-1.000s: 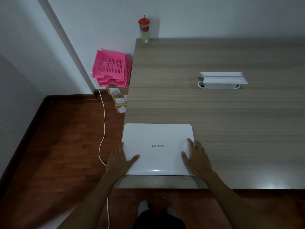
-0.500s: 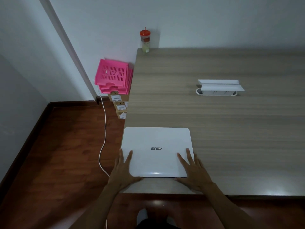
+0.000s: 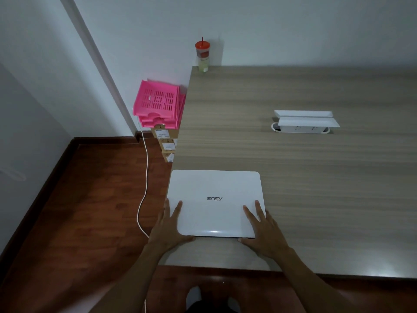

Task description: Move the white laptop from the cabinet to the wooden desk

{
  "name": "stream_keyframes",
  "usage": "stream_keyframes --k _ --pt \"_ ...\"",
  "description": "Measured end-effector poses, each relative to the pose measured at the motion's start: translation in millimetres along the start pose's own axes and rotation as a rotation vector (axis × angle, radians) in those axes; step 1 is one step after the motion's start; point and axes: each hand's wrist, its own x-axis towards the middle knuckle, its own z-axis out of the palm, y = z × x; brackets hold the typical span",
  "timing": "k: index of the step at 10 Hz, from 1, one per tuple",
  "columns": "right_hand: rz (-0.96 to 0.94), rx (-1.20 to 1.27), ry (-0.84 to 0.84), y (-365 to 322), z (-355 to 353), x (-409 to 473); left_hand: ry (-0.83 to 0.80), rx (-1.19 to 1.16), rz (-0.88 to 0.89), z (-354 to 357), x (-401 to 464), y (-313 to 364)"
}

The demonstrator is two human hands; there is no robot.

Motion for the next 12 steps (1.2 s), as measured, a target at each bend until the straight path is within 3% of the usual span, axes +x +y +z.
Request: stream_keyframes --k 5,8,10,11,12 --pt "0.052 0.269 0.061 -12 3 -22 0.079 -0.136 -0.023 10 -7 -18" --pt "0.082 0.299 0.079 -10 1 -25 0.119 -0.166 -0.004 13 -6 -20" --pt "0.115 0.295 0.109 -14 14 -47 0.163 -0.031 0.035 19 -22 -21" --pt "0.128 0.233 0.244 -26 43 -69 0.275 0.174 0.261 42 -54 -25" --pt "0.114 0.192 0.303 -33 81 -84 0.238 0.192 0.402 73 -80 -34"
